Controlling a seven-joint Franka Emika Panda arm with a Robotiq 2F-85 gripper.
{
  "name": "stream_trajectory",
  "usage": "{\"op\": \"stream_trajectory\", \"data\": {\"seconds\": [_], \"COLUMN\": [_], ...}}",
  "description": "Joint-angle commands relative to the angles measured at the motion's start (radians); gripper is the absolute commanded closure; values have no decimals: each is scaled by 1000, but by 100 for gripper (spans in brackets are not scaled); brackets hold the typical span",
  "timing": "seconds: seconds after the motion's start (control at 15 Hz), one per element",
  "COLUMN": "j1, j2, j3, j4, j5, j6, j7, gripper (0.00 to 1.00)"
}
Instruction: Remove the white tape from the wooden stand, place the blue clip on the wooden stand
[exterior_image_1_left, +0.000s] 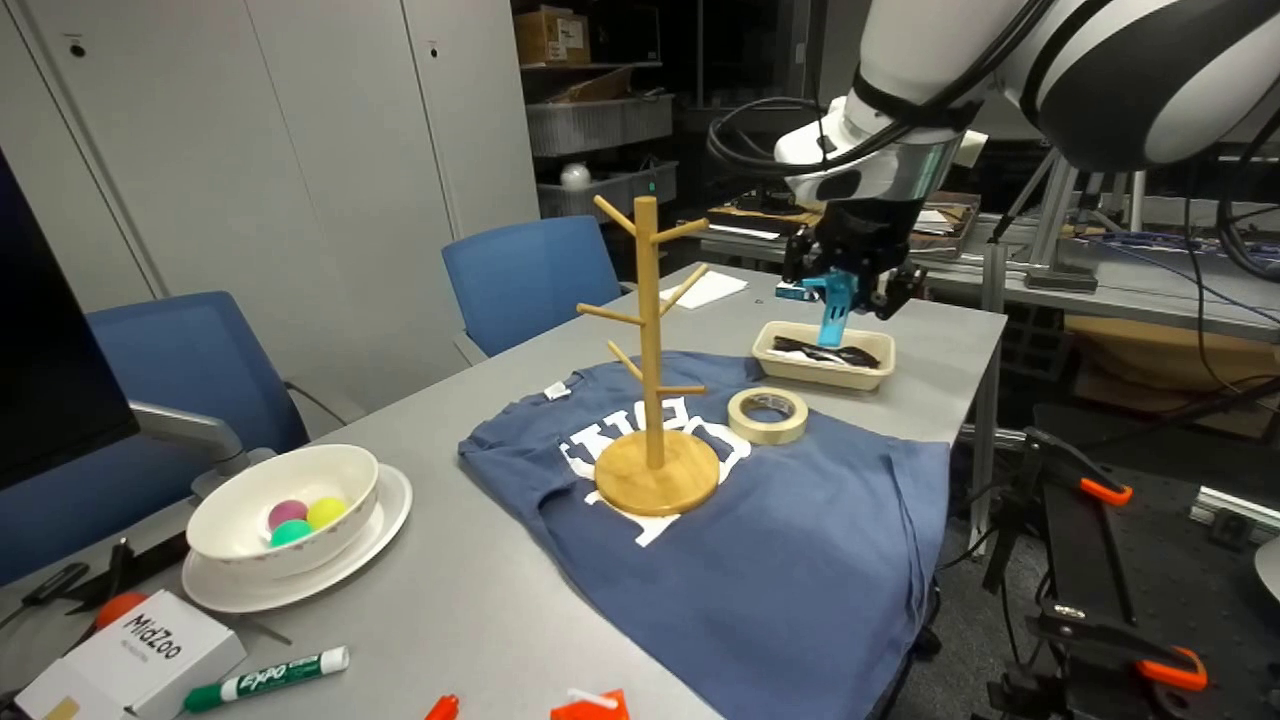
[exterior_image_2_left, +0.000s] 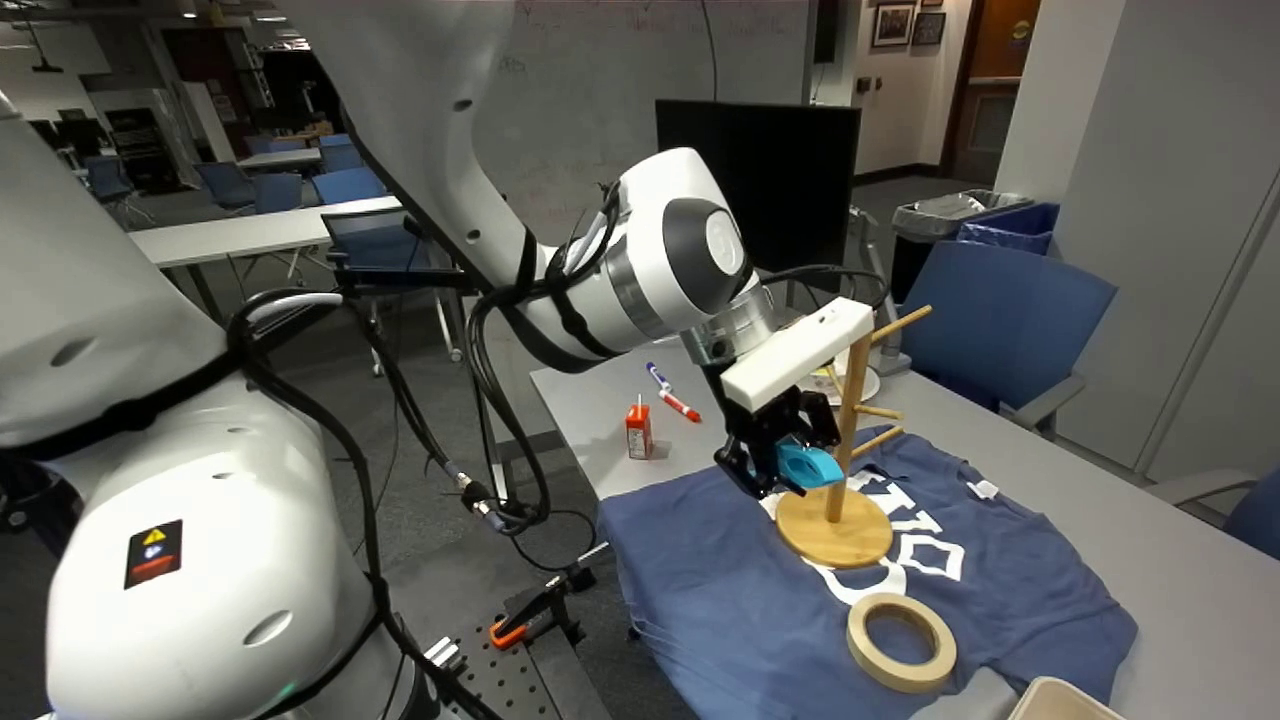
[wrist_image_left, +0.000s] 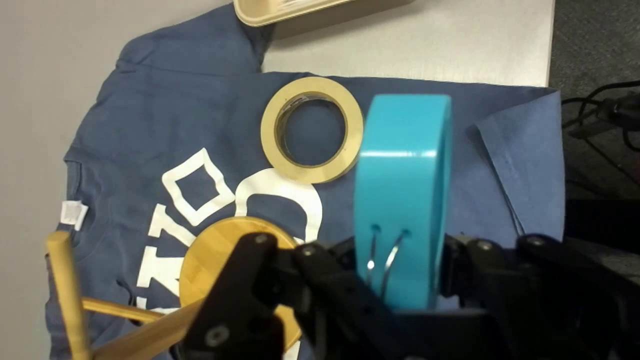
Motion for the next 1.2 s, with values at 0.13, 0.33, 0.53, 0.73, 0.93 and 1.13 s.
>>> {"op": "stream_trajectory", "data": {"seconds": [0.13, 0.33, 0.53, 0.73, 0.93, 1.13], "j1": [57, 85, 75, 74, 74, 96], "j2": [-70, -70, -45, -39, -39, -61], "j3": [0, 0, 5, 5, 5, 52], "j4": [-16, -11, -4, -4, -4, 27], "j5": [22, 39, 19, 19, 19, 11], "j6": [12, 30, 26, 26, 26, -64], "j7": [-87, -111, -66, -66, -66, -51], "gripper": [99, 99, 96, 96, 99, 99]}}
